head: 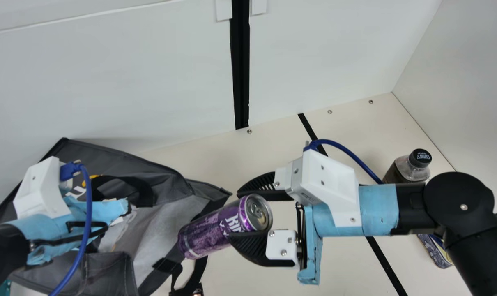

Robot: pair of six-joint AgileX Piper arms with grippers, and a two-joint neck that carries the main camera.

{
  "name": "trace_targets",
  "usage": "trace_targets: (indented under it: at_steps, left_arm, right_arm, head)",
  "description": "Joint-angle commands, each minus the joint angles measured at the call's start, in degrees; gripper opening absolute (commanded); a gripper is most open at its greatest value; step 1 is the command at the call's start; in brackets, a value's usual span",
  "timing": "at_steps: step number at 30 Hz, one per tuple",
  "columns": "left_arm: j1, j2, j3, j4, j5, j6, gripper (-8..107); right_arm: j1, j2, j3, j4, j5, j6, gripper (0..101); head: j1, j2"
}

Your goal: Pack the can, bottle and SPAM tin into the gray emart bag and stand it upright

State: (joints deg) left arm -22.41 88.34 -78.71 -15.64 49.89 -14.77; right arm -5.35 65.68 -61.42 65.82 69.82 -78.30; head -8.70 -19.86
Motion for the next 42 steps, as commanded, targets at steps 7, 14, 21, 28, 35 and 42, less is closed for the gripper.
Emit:
trace_targets:
  at_steps: [7,14,21,28,35,42]
  left_arm:
    - [0.00,0.00,0.00,0.00,0.00,0.00,-8]
    - [0.00,0.00,0.00,0.00,0.00,0.00,-8]
    - [0.00,0.00,0.00,0.00,0.00,0.00,-8]
    - [0.00,0.00,0.00,0.00,0.00,0.00,-8]
    - [0.00,0.00,0.00,0.00,0.00,0.00,-8]
    - [0.00,0.00,0.00,0.00,0.00,0.00,-8]
  right_arm:
    - [-1.06,-0.25,1.42,0.58,0.08,-0.69,0]
    - [-2.12,-0.64,2.74,1.04,0.08,-1.05,0]
    - [-3.57,-0.99,3.88,1.45,0.08,-1.04,0]
    - [-1.31,-0.73,5.57,2.27,-4.12,-0.67,0]
    - [3.22,0.33,6.79,3.25,-9.99,-0.03,0]
    - [6.65,2.88,6.66,4.72,-14.11,-0.25,0]
  head:
    - [-1.30,-0.14]
    - [-1.30,-0.14]
    - [-1.30,-0.14]
    - [-1.30,-0.14]
    - [-1.30,-0.14]
    - [-1.30,-0.14]
